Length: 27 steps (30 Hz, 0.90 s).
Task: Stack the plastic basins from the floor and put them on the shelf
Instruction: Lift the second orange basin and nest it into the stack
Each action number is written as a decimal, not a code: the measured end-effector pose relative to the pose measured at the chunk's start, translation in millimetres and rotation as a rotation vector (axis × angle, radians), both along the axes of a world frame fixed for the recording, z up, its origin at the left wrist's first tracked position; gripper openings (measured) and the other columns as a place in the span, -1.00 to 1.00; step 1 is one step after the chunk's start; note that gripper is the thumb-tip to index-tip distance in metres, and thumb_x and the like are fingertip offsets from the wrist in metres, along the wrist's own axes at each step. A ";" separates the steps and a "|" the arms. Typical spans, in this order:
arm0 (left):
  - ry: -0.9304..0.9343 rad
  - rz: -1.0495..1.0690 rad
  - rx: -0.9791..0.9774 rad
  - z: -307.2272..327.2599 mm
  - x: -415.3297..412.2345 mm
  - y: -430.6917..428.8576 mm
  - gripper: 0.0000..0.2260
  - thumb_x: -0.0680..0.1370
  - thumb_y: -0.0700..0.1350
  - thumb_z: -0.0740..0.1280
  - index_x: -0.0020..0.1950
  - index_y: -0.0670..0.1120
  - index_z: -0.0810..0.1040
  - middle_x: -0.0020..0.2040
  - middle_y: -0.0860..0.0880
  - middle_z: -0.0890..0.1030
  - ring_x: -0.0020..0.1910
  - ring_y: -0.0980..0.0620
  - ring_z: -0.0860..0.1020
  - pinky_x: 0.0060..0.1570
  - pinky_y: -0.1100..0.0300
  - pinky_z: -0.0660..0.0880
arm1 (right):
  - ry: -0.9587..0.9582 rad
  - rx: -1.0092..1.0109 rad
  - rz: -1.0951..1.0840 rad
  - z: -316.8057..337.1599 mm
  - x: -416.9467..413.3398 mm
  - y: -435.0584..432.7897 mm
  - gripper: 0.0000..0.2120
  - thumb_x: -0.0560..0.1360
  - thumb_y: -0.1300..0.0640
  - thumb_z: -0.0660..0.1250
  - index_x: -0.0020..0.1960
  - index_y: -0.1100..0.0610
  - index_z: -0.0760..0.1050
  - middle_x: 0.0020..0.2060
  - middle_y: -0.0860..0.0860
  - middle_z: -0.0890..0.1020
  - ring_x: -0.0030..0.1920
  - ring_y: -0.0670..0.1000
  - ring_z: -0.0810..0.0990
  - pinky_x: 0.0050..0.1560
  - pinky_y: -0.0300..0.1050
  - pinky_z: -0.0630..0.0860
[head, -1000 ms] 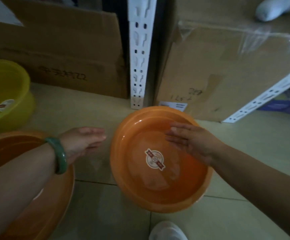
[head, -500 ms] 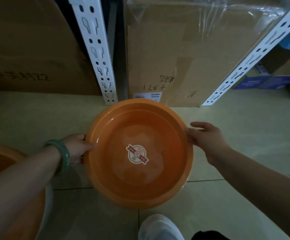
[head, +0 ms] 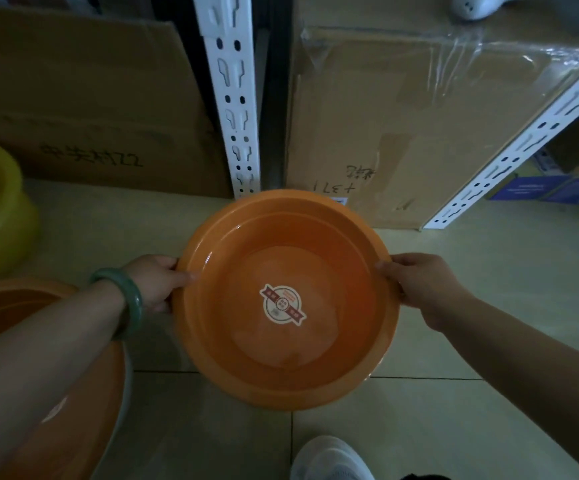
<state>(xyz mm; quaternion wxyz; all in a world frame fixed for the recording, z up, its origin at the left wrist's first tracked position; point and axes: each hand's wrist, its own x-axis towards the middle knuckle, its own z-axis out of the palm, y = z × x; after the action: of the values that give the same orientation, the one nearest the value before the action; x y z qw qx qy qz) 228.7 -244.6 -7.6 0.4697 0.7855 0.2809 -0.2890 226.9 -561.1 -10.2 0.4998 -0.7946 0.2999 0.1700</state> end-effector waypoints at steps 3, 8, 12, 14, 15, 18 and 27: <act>-0.019 0.041 -0.025 14.9 -3.3 21.1 -0.68 0.48 -0.17 0.35 0.22 -0.21 0.49 0.08 -0.23 0.62 0.08 -0.20 0.59 0.17 -0.12 0.48 | -0.032 0.023 0.033 8.7 10.7 14.9 -0.86 0.47 0.15 0.39 -0.01 0.17 0.60 -0.21 0.10 0.67 -0.20 0.09 0.66 -0.06 0.03 0.61; -0.077 0.133 -0.032 42.9 -20.0 57.4 -0.72 0.51 -0.19 0.31 0.21 -0.20 0.49 0.06 -0.22 0.62 0.04 -0.18 0.58 -0.02 0.04 0.51 | -0.093 0.072 0.108 28.2 26.6 50.7 -0.79 0.43 0.17 0.42 0.05 0.20 0.61 -0.16 0.14 0.68 -0.21 0.09 0.66 -0.26 -0.11 0.56; -0.117 0.195 -0.051 71.2 -37.0 94.0 -0.75 0.53 -0.20 0.28 0.19 -0.21 0.47 0.02 -0.18 0.62 -0.08 -0.07 0.58 -0.27 0.17 0.53 | -0.127 0.103 0.221 52.3 33.7 85.5 -0.83 0.44 0.13 0.42 0.02 0.13 0.63 -0.22 0.10 0.69 -0.26 0.05 0.65 -0.30 -0.12 0.57; -0.135 0.222 -0.039 87.4 -47.8 114.8 -0.70 0.53 -0.18 0.28 0.25 -0.21 0.46 0.12 -0.19 0.61 0.05 -0.11 0.58 -0.19 0.16 0.49 | -0.158 0.119 0.272 66.3 36.7 106.3 -0.85 0.45 0.10 0.41 -0.01 0.12 0.62 -0.22 0.09 0.70 -0.24 0.04 0.68 -0.25 -0.09 0.58; -0.147 0.240 -0.035 95.7 -54.2 124.6 -0.68 0.53 -0.18 0.28 0.27 -0.19 0.45 0.13 -0.20 0.61 0.08 -0.12 0.58 -0.16 0.15 0.49 | -0.177 0.129 0.293 72.3 37.9 117.9 -0.85 0.45 0.10 0.41 -0.01 0.13 0.62 -0.22 0.09 0.71 -0.24 0.04 0.68 -0.24 -0.08 0.58; -0.207 0.308 -0.017 113.5 -77.6 156.4 -0.67 0.51 -0.17 0.31 0.26 -0.19 0.47 0.08 -0.19 0.64 0.02 -0.10 0.61 -0.09 0.10 0.52 | -0.217 0.189 0.356 84.7 39.8 154.9 -0.84 0.43 0.13 0.43 -0.01 0.16 0.63 -0.27 0.08 0.71 -0.34 0.00 0.68 -0.30 -0.13 0.58; -0.214 0.493 0.083 135.1 -163.1 231.6 -0.74 0.51 -0.13 0.30 0.17 -0.15 0.54 -0.07 -0.17 0.70 -0.11 -0.10 0.68 -0.13 0.05 0.61 | -0.239 0.231 0.599 98.6 27.6 266.1 -0.76 0.40 0.09 0.46 -0.02 0.22 0.62 -0.20 0.17 0.70 -0.18 0.12 0.70 -0.11 0.04 0.64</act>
<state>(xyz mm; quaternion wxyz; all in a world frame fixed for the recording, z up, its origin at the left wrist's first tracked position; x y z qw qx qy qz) 65.6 -13.1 127.5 0.5203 0.7379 0.4243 -0.0696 254.5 -294.9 88.4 0.5459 -0.7998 -0.0288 0.2479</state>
